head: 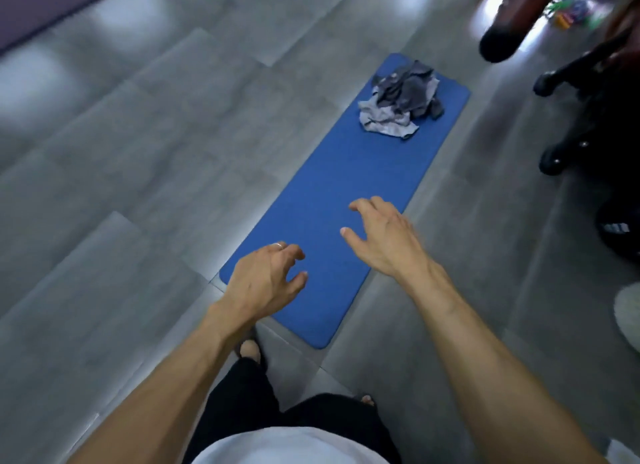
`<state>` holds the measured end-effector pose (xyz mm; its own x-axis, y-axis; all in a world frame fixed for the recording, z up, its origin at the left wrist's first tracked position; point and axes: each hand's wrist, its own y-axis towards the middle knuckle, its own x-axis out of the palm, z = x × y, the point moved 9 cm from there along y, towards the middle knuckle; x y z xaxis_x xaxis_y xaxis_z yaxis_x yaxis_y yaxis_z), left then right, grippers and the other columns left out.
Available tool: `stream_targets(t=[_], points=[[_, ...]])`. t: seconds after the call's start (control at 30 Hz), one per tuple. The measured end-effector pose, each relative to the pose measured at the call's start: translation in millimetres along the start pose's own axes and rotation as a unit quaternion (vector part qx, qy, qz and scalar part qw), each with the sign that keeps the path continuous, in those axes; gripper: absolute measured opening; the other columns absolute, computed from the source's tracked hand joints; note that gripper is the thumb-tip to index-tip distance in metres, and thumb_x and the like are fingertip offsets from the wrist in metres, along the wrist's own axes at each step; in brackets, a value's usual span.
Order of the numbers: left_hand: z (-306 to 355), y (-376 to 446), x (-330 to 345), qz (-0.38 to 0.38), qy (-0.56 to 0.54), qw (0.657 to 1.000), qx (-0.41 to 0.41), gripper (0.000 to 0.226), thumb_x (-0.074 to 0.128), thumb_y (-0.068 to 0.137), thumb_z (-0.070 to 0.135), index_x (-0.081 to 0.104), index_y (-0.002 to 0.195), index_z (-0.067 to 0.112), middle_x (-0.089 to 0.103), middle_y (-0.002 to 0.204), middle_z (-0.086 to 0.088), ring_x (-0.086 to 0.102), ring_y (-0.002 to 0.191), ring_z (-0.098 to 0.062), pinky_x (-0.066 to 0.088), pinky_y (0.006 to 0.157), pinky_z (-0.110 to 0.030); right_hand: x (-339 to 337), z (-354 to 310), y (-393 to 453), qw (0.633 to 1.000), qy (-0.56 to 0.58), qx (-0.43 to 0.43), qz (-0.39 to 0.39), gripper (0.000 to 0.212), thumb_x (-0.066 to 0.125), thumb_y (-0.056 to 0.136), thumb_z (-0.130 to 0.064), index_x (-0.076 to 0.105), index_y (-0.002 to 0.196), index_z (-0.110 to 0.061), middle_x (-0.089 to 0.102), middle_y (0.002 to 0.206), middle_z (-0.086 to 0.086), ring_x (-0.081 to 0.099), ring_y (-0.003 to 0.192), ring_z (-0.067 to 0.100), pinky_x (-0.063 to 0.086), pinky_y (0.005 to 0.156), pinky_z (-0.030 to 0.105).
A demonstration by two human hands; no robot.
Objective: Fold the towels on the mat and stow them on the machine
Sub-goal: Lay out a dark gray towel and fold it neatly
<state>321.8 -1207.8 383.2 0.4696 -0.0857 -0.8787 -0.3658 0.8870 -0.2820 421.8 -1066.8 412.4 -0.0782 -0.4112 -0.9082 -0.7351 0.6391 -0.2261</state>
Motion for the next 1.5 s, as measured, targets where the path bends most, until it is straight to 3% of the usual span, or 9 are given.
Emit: stream_targets(t=[0.37,0.73,1.1,1.27,1.5], points=[[-245.2,54.9,-138.9,0.027,-0.021,0.995,-0.09,0.035,0.052,0.092,0.041,0.057,0.122,0.025,0.063,0.115,0.008,0.059,0.104,-0.013,0.043,0.074,-0.027,37.6,-251.1,216.2,0.994,-0.019,-0.104,-0.04,0.048,0.05,0.096,-0.042,0.045,0.137,-0.016,0.049,0.132,0.004,0.048,0.119,0.024,0.043,0.093,0.04],[-415.3,207.3,-240.7,0.039,0.008,0.992,-0.119,0.034,0.052,0.09,0.044,0.057,0.12,0.027,0.064,0.113,0.01,0.06,0.104,-0.013,0.05,0.077,-0.031,35.4,-344.2,453.2,0.993,-0.025,-0.113,-0.03,0.05,0.051,0.095,-0.041,0.044,0.137,-0.015,0.049,0.131,0.006,0.048,0.119,0.026,0.045,0.093,0.042],[-486.7,458.9,-363.8,0.003,0.04,0.999,-0.038,0.035,0.052,0.09,0.046,0.056,0.119,0.028,0.063,0.112,0.01,0.06,0.105,-0.013,0.048,0.077,-0.03,-41.6,-335.2,689.2,1.0,0.003,-0.018,0.003,0.047,0.051,0.094,-0.04,0.046,0.134,-0.017,0.052,0.122,0.004,0.049,0.114,0.026,0.041,0.087,0.037],[-476.5,592.4,-394.4,-0.032,0.069,0.996,0.044,0.036,0.052,0.09,0.046,0.056,0.121,0.028,0.062,0.114,0.009,0.06,0.105,-0.014,0.049,0.079,-0.03,-72.9,-293.4,780.8,0.998,0.014,0.047,0.031,0.048,0.052,0.095,-0.04,0.046,0.136,-0.016,0.051,0.128,0.006,0.048,0.118,0.026,0.042,0.094,0.04],[-409.5,779.8,-430.4,-0.089,0.116,0.97,0.193,0.037,0.052,0.09,0.044,0.056,0.123,0.027,0.063,0.113,0.007,0.061,0.102,-0.016,0.051,0.078,-0.031,-144.4,-193.6,871.1,0.974,0.041,0.197,0.105,0.047,0.053,0.095,-0.039,0.046,0.135,-0.016,0.052,0.128,0.005,0.05,0.115,0.025,0.041,0.09,0.038]])
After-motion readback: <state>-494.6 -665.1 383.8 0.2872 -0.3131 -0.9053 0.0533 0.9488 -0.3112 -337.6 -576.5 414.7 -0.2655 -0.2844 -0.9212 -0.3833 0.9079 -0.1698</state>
